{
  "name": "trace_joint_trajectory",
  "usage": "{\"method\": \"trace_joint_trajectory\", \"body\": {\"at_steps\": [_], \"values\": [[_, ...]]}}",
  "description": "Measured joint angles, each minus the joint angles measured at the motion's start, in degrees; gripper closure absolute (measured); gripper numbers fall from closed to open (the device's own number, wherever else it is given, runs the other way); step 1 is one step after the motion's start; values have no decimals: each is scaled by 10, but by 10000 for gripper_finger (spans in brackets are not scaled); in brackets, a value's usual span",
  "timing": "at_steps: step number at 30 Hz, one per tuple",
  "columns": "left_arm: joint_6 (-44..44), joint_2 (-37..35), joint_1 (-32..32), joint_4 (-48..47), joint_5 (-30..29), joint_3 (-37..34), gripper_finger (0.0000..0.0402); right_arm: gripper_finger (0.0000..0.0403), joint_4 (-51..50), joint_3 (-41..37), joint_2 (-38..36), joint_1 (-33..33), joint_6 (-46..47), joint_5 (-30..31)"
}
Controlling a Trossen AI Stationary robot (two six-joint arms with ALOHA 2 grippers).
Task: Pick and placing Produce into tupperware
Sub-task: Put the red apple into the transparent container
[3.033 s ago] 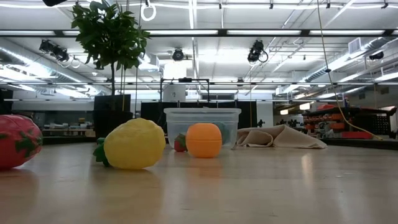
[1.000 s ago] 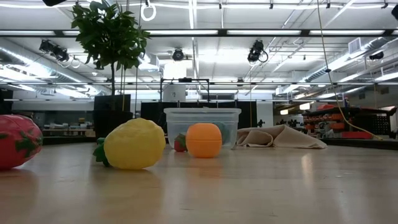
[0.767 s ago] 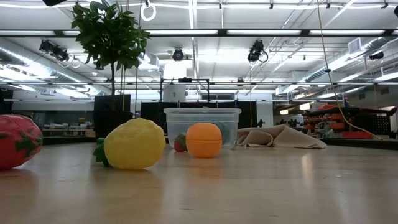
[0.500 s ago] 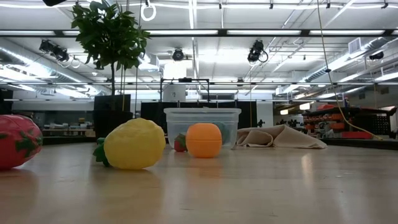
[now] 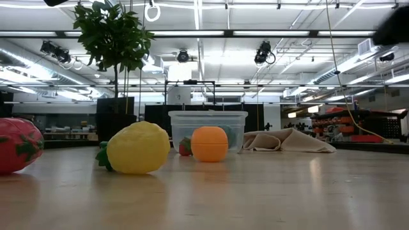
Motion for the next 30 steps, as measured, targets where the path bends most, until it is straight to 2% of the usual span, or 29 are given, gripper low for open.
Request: {"method": "trace_joint_trajectory", "body": {"at_steps": [8, 14, 22, 26, 30], "values": [[0, 0, 0, 0, 0, 0, 362, 106, -159, 135, 0, -58, -102, -2], [0, 0, 0, -2, 0, 0, 369, 105, -179, 202, 0, -124, -149, 9], [0, 0, 0, -4, 0, 0, 361, 105, -180, 212, 0, -246, -229, 48], [0, 0, 0, -4, 0, 0, 364, 105, -157, 212, 0, -312, -266, 82], [0, 0, 0, -4, 0, 0, 369, 105, -134, 212, 0, -382, -283, 88]]}}
